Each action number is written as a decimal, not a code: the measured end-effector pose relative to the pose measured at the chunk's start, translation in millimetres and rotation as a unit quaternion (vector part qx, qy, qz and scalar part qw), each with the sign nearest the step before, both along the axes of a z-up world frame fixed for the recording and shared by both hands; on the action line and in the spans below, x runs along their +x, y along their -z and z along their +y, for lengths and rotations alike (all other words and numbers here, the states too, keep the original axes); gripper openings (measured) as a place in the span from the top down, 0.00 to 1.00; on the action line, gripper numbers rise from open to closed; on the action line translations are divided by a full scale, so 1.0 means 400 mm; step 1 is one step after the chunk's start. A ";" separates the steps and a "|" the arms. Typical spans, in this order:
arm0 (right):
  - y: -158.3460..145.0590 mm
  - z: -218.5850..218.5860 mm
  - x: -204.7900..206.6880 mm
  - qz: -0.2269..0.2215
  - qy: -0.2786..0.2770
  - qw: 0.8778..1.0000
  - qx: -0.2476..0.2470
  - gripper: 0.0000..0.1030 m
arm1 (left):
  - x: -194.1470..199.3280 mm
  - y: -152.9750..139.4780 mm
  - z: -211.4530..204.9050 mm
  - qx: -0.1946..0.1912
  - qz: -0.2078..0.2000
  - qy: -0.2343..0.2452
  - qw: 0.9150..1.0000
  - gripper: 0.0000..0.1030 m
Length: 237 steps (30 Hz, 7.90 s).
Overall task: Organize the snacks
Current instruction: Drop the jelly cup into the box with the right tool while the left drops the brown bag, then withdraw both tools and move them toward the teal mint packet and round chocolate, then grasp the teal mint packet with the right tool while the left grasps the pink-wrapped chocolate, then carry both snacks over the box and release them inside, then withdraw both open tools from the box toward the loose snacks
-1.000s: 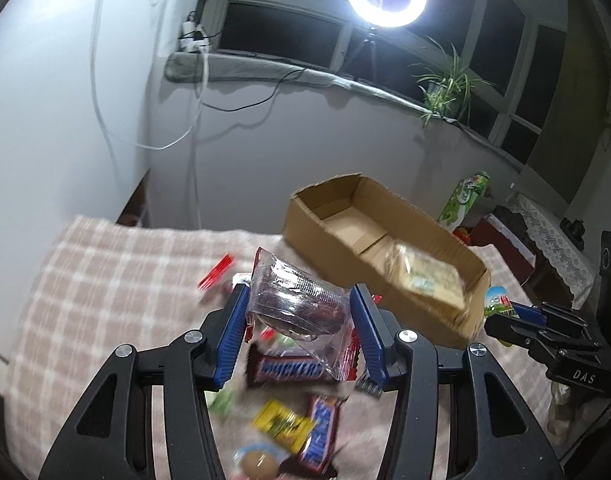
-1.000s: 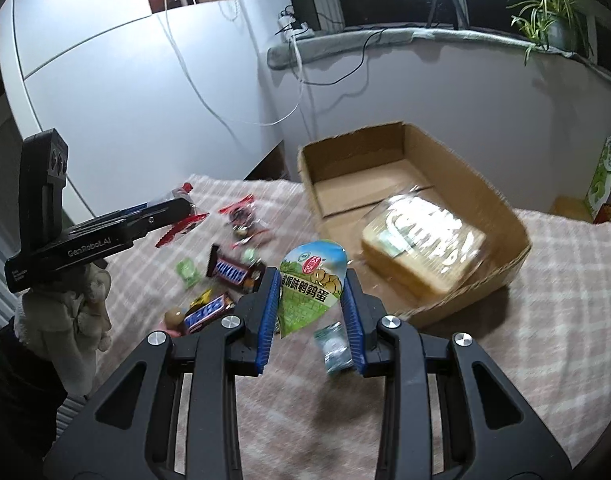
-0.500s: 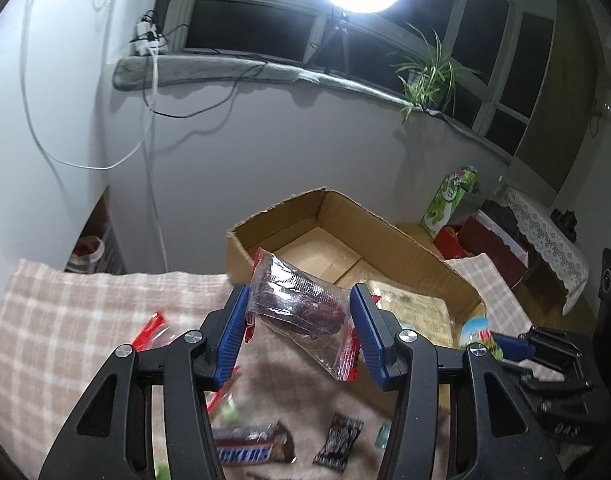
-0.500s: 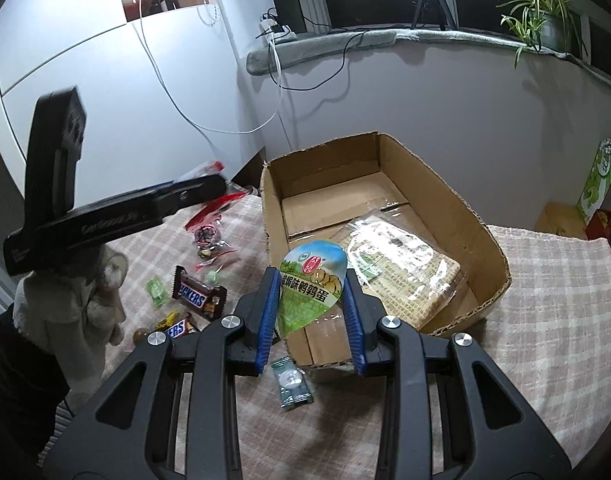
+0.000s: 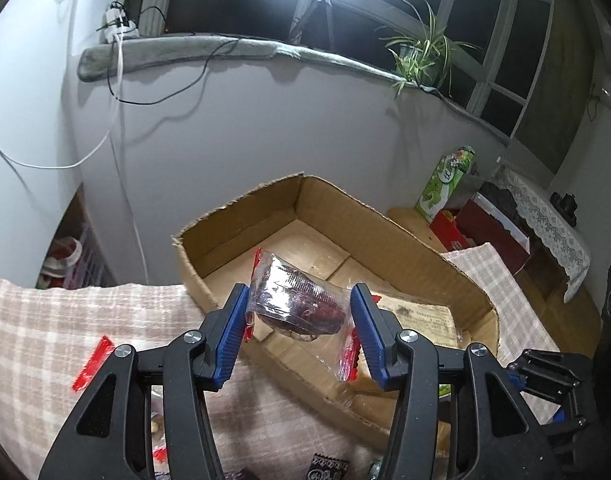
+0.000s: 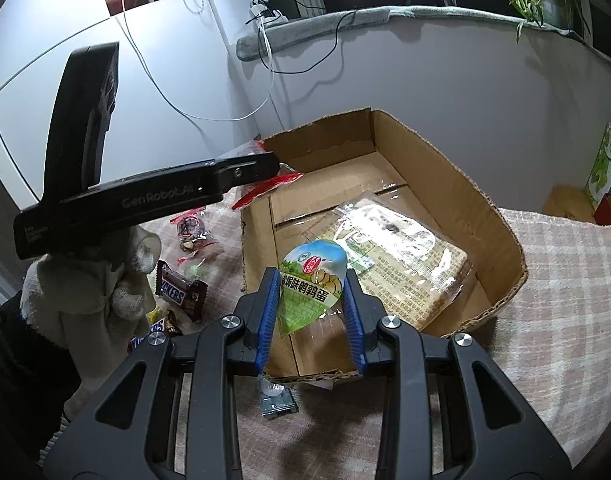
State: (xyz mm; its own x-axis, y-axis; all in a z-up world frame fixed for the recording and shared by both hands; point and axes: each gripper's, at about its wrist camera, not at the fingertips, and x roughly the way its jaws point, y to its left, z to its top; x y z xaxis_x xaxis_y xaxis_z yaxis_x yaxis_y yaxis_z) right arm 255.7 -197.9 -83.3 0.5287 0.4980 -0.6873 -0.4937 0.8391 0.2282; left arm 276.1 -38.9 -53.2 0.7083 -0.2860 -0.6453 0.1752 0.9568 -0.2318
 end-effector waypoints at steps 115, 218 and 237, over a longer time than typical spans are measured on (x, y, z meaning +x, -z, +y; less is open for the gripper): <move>0.144 0.140 -0.148 0.027 -0.086 0.990 -0.108 0.80 | -0.464 0.155 0.231 -0.014 0.064 -0.077 0.995 0.76; -0.135 0.042 -0.057 -0.046 -0.037 0.998 -0.005 0.34 | -0.320 -0.036 0.183 -0.039 -0.010 -0.062 0.997 0.56; 0.089 0.169 -0.179 0.053 -0.053 0.996 -0.046 0.38 | -0.405 0.115 0.326 -0.040 0.058 -0.116 0.991 0.56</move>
State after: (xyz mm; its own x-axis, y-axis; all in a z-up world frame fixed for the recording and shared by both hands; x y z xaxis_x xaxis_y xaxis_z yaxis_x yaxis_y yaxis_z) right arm 184.2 -130.2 -119.0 0.3991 0.4789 -0.7819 -0.5573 0.8039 0.2079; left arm 114.0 91.6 -99.4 0.6836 -0.1780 -0.7078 -0.0784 0.9463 -0.3138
